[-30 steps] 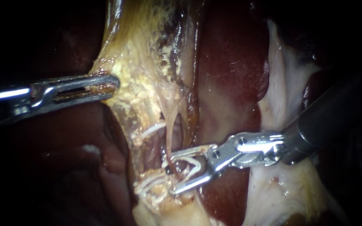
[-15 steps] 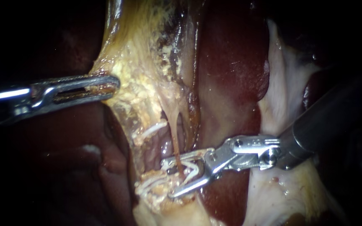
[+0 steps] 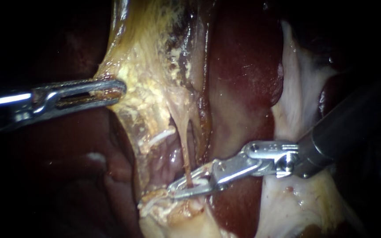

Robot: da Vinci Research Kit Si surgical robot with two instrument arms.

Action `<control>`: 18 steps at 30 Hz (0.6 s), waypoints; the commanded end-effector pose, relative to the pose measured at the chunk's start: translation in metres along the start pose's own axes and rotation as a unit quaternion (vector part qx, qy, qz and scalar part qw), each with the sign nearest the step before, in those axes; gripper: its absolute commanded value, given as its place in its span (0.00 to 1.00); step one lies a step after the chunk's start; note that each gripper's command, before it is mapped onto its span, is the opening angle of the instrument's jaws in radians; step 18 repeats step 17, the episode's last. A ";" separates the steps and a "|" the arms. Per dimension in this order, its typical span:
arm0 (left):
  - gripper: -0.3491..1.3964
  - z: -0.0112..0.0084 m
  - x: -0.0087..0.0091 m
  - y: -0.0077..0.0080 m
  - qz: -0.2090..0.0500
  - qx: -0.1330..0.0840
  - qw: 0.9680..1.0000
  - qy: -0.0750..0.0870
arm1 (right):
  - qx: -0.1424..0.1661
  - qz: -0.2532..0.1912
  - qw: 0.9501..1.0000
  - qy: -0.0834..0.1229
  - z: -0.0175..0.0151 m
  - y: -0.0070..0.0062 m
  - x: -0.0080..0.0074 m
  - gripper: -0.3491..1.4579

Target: Clipping first clip right tube

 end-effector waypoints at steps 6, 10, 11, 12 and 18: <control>0.00 0.0000 0.0000 0.0000 0.000 0.001 1.000 0.000 | 0.002 0.000 1.000 0.000 0.0000 -0.0001 -0.0001 0.00; 0.00 0.0000 0.0000 0.0001 0.000 0.001 1.000 0.000 | 0.003 0.003 1.000 0.000 0.0000 -0.0001 -0.0001 0.00; 0.00 0.0000 0.0000 0.0001 0.000 0.001 1.000 0.000 | 0.003 0.003 1.000 0.000 0.0000 -0.0001 -0.0001 0.00; 0.00 0.0000 0.0000 0.0002 0.000 0.001 1.000 0.000 | 0.003 0.003 1.000 0.000 0.0000 -0.0001 -0.0001 0.00; 0.00 0.0000 0.0000 0.0003 0.000 0.001 1.000 0.000 | 0.003 0.002 1.000 -0.001 -0.0001 0.0000 -0.0002 0.00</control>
